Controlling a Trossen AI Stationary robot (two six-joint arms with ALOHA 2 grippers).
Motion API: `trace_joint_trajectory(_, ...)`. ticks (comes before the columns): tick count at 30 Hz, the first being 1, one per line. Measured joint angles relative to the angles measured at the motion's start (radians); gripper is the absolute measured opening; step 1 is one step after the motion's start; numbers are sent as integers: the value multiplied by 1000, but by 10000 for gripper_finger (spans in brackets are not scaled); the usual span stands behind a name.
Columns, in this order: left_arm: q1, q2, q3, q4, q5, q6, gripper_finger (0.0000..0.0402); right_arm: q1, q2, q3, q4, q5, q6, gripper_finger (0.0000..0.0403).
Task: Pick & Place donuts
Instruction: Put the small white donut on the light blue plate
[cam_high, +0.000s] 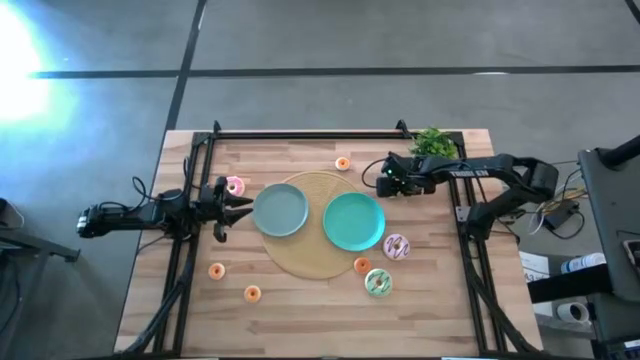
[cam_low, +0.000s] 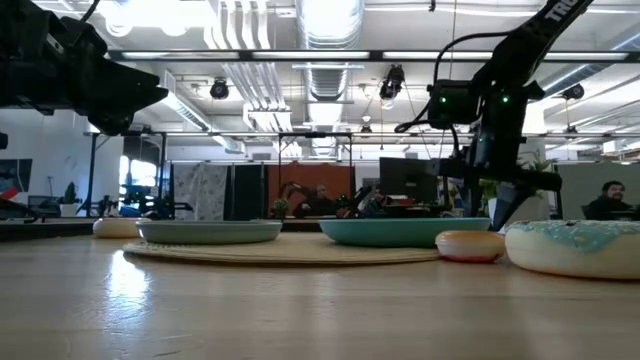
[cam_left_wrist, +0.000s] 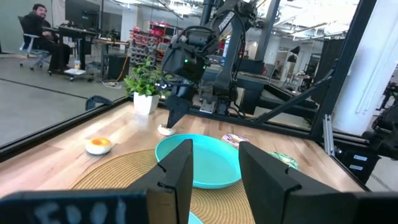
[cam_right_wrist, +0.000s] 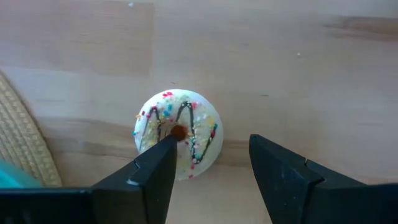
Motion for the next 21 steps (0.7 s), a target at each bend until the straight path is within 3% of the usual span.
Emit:
trace_joint_trajectory(4,0,0,0,0,0,0,103,-7,10,0,41,-9,-34,178)
trace_joint_trajectory(14,0,0,0,0,0,0,103,-26,16,0,82,-11,-58,68)
trace_joint_trajectory(21,0,0,0,0,0,0,103,-31,17,-1,84,-27,-66,23)
